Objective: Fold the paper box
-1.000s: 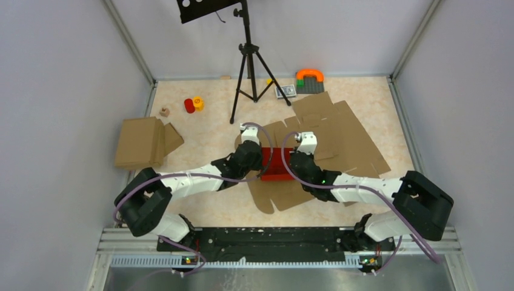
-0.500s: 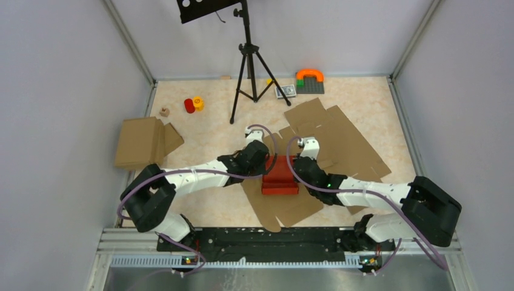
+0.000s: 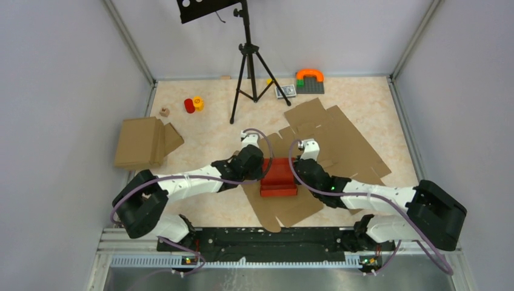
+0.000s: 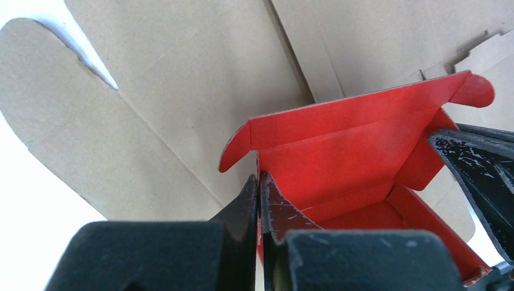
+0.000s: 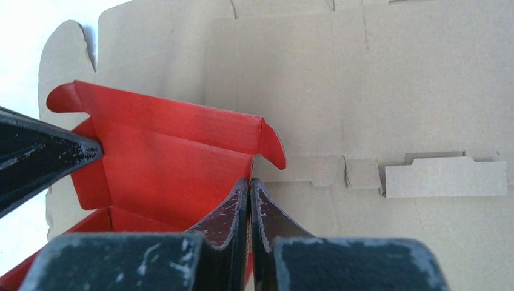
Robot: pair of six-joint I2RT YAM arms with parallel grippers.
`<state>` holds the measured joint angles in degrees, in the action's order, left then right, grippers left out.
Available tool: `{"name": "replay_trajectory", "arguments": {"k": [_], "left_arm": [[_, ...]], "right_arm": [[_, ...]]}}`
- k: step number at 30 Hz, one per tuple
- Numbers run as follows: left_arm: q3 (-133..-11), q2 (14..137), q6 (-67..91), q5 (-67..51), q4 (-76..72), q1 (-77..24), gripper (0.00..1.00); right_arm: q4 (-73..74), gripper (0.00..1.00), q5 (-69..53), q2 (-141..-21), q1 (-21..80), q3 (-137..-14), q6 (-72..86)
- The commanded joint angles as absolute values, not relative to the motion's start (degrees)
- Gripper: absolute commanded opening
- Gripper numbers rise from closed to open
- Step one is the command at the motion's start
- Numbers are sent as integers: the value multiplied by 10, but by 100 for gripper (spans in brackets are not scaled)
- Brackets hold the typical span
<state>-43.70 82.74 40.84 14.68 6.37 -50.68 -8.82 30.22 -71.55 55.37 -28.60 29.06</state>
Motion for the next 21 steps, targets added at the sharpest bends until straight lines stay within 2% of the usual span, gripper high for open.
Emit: {"name": "replay_trajectory", "arguments": {"k": [1, 6, 14, 18, 21], "left_arm": [[-406, 787, 433, 104, -53, -517, 0], [-397, 784, 429, 108, -73, -519, 0], [-414, 837, 418, 98, -65, -519, 0], [-430, 843, 407, 115, -31, -518, 0], [-437, 840, 400, 127, -17, -518, 0]], "right_arm": [[-160, 1, 229, -676, 563, -256, 290], [-164, 2, 223, -676, 564, -255, 281], [-114, 0, 256, -757, 563, -301, 275], [-108, 0, 244, -747, 559, -307, 275], [-97, 10, 217, -722, 543, -313, 274]]}}
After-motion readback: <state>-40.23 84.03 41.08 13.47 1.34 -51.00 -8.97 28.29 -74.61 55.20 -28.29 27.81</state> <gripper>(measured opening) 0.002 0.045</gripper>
